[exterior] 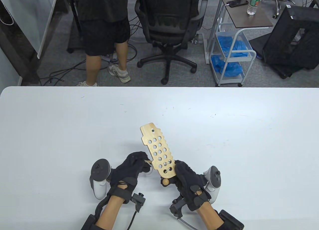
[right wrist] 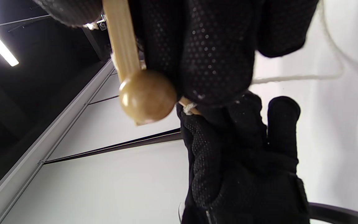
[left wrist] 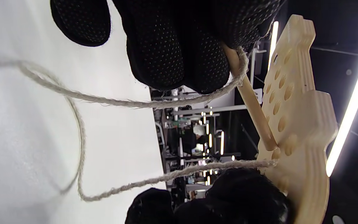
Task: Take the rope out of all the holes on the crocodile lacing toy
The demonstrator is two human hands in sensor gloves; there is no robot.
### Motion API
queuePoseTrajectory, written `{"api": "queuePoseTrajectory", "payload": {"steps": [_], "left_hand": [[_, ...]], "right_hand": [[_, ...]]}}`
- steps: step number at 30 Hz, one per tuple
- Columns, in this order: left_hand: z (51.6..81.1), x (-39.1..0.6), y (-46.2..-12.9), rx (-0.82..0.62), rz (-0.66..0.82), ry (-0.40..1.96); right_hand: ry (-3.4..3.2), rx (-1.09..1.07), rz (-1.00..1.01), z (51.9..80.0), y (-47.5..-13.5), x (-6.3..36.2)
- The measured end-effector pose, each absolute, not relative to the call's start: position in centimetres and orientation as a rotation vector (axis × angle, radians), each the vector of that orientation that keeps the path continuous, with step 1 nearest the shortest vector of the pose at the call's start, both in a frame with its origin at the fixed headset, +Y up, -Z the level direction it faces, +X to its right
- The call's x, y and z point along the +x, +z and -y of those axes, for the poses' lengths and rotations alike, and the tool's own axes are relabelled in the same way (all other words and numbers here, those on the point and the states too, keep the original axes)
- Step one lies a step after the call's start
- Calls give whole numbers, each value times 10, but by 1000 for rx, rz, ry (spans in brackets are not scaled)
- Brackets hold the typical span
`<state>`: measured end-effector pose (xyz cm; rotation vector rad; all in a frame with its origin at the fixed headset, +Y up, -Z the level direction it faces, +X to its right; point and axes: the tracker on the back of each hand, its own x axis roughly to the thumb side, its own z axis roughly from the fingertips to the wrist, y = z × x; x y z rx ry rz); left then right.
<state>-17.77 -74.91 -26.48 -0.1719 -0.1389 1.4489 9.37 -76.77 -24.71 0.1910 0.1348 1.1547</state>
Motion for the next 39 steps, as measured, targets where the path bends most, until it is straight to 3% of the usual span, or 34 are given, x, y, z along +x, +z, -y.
{"api": "queuePoseTrajectory", "payload": {"steps": [5,13,24,39], "left_hand": [[753,-170,-266,-252,191,1489],[752,-167,-265,-253,201,1405],[742,-152,-259,-278,322,1400],[755,-146,-262,-462,454,1694]], "right_hand": [[1145,206,-144,768,-247,92],[1142,230,-153,767,-247,90],[1223,212,-134,770,-248,93],[1344,157,-13,763,-250,107]]}}
